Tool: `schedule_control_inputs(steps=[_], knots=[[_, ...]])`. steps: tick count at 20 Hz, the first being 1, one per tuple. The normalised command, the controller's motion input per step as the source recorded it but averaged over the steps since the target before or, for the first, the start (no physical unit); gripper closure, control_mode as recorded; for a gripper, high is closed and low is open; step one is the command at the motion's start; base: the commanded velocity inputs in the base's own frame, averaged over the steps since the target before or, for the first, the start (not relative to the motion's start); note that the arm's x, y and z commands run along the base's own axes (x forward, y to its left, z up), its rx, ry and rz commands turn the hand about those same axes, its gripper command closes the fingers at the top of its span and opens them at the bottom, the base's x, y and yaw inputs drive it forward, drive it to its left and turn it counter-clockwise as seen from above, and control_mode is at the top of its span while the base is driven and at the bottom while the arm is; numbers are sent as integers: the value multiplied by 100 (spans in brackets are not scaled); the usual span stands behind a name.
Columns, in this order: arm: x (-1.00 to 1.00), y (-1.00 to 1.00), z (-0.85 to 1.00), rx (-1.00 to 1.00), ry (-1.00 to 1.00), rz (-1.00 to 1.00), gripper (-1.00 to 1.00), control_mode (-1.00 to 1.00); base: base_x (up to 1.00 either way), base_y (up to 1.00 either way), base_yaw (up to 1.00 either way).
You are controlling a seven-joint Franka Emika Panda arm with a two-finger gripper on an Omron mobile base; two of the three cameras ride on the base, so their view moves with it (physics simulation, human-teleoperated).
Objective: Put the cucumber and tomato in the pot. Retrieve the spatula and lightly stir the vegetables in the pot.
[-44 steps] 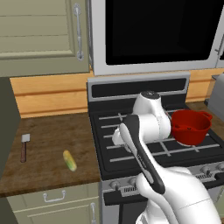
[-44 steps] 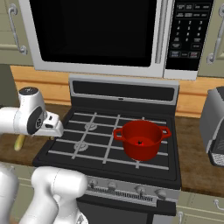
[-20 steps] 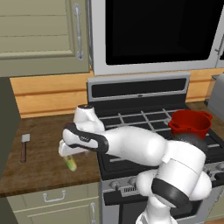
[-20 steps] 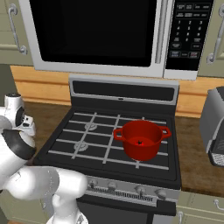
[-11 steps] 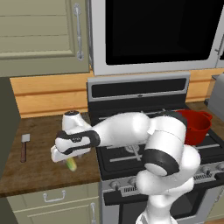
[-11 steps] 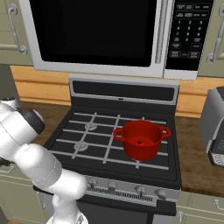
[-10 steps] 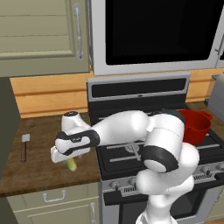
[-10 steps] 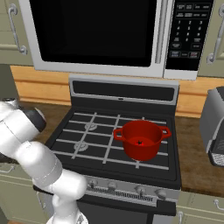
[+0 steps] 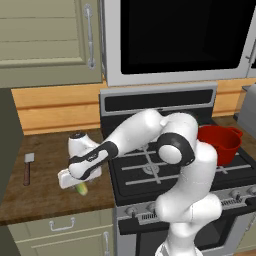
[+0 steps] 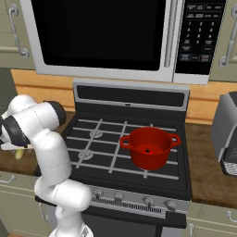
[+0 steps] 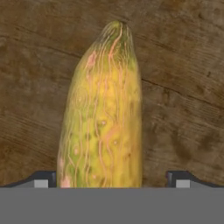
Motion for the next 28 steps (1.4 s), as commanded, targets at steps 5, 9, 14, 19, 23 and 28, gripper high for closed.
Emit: schedule_control_inputs(steps=[5, 9, 14, 19, 23, 28], knots=[[3, 1, -8, -1, 0, 0, 100, -100, 0, 0, 0], [-6, -2, 0, 0, 0, 0, 100, -100, 0, 0, 0], [-67, -39, 18, 0, -2, -7, 100, -100, 0, 0, 0], [-73, -72, 59, 1, -14, -10, 100, -100, 0, 0, 0], [-66, -79, 81, 5, -16, -4, 100, -100, 0, 0, 0], [-62, -72, 99, 2, -16, -3, 100, -100, 0, 0, 0]])
